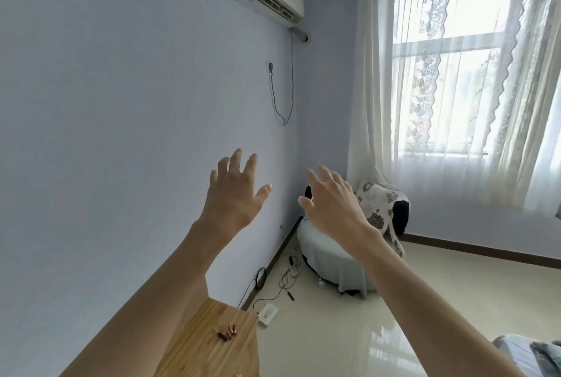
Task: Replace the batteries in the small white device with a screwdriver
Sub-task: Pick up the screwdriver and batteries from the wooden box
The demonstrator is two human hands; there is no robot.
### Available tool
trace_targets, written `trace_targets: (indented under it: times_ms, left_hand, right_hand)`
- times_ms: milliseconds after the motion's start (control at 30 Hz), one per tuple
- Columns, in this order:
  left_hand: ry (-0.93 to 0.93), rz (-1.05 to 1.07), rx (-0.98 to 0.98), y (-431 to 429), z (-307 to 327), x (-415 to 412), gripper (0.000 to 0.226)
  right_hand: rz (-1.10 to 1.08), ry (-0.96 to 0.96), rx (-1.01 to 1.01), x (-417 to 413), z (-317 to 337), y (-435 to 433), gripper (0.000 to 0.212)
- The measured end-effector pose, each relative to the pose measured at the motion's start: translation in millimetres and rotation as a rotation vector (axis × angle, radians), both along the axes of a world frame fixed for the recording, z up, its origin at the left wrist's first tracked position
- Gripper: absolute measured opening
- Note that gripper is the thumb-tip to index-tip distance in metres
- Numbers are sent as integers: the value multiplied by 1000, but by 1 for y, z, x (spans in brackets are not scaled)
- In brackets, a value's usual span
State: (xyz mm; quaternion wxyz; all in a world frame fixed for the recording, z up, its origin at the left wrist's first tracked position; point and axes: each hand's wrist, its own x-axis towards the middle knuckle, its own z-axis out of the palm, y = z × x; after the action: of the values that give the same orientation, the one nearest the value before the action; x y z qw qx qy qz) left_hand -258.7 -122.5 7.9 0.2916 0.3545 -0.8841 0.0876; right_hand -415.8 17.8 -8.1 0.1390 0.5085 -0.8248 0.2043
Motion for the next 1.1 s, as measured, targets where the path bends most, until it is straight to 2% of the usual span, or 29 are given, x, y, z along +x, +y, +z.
trace_targets:
  times_ms: [267, 600, 1100]
  left_hand:
    - [-13, 87, 9, -68, -18, -58, 76]
    - [-29, 288, 14, -197, -22, -98, 75]
    - [-75, 640, 160, -350, -92, -92, 76]
  right_hand:
    - [109, 13, -20, -59, -8, -83, 61]
    - [247, 75, 2, -143, 3, -239, 54]
    - [661, 37, 129, -149, -72, -487, 57]
